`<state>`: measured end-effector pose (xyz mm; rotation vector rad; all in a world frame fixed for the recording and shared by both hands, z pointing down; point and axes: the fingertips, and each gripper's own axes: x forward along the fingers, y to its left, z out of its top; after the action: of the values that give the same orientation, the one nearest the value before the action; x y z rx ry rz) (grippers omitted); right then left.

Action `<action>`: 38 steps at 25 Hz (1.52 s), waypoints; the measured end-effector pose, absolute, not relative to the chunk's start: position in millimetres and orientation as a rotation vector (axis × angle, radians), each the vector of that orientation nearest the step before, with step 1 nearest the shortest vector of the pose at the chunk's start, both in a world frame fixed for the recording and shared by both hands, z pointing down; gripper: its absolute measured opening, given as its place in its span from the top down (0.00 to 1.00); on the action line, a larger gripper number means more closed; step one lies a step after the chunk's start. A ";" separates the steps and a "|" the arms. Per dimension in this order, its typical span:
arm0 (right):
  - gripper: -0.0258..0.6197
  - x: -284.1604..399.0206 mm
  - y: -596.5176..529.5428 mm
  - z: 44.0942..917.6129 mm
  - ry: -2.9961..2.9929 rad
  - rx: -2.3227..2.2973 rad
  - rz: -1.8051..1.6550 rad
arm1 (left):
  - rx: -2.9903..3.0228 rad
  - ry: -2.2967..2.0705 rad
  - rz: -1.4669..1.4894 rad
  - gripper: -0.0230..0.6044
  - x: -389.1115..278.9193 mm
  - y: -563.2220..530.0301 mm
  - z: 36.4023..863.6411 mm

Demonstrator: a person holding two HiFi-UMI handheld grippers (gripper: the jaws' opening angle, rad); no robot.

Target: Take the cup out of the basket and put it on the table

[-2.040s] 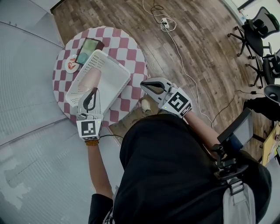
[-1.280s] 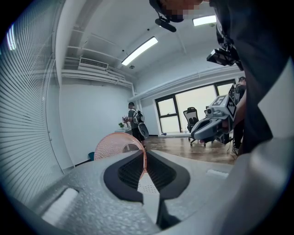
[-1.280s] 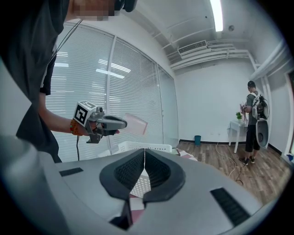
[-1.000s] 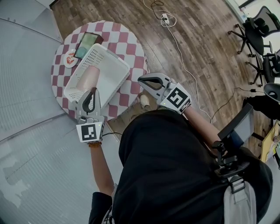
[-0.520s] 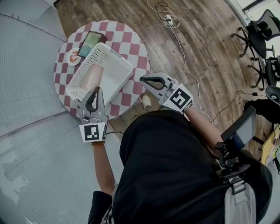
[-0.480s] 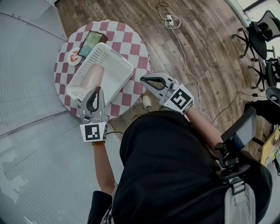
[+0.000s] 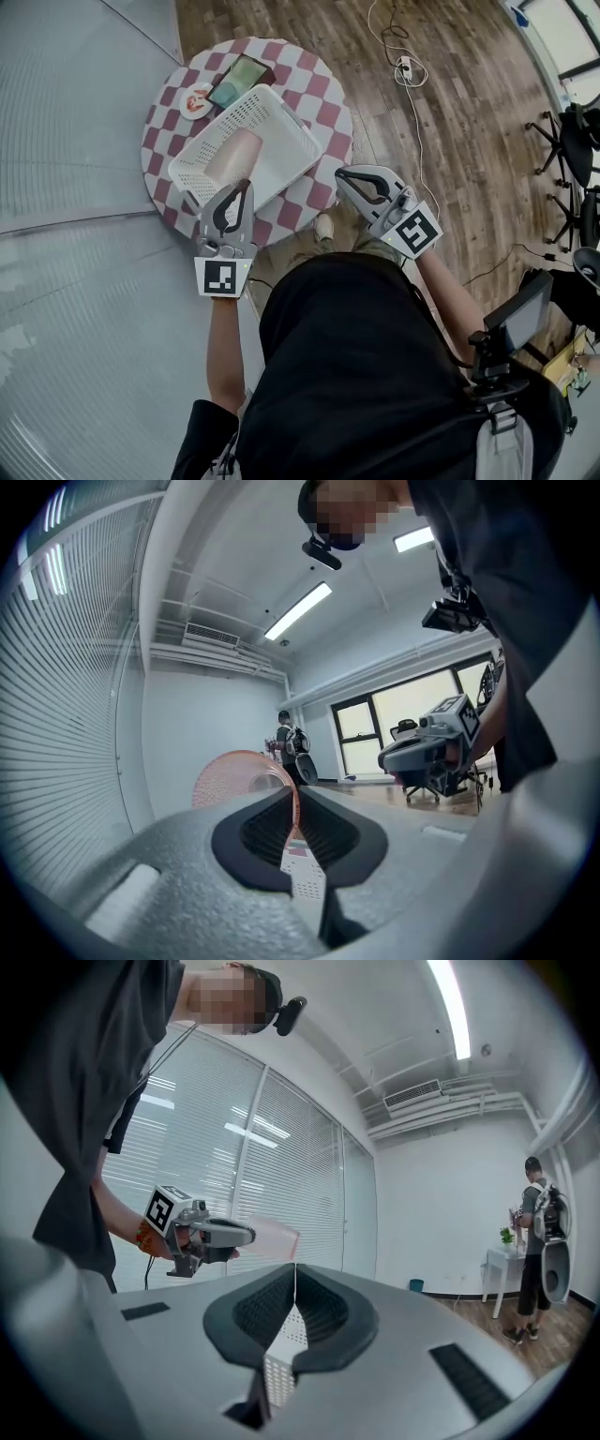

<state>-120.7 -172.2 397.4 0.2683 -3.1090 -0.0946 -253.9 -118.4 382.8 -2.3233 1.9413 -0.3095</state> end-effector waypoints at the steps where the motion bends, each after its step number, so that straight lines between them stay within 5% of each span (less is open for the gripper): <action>1: 0.94 -122.6 -172.8 395.1 -3.115 0.262 -0.098 | -2.318 1.956 -0.300 0.93 -254.6 -117.0 381.3; 38: 0.94 -228.0 -134.7 374.5 -3.240 -0.178 -0.131 | -2.074 2.186 -0.151 0.93 -271.1 -88.4 379.9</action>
<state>-228.0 -134.7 374.5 -0.1782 -3.2400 -0.1307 -271.1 -88.4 379.9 -2.0743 2.1860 -0.1514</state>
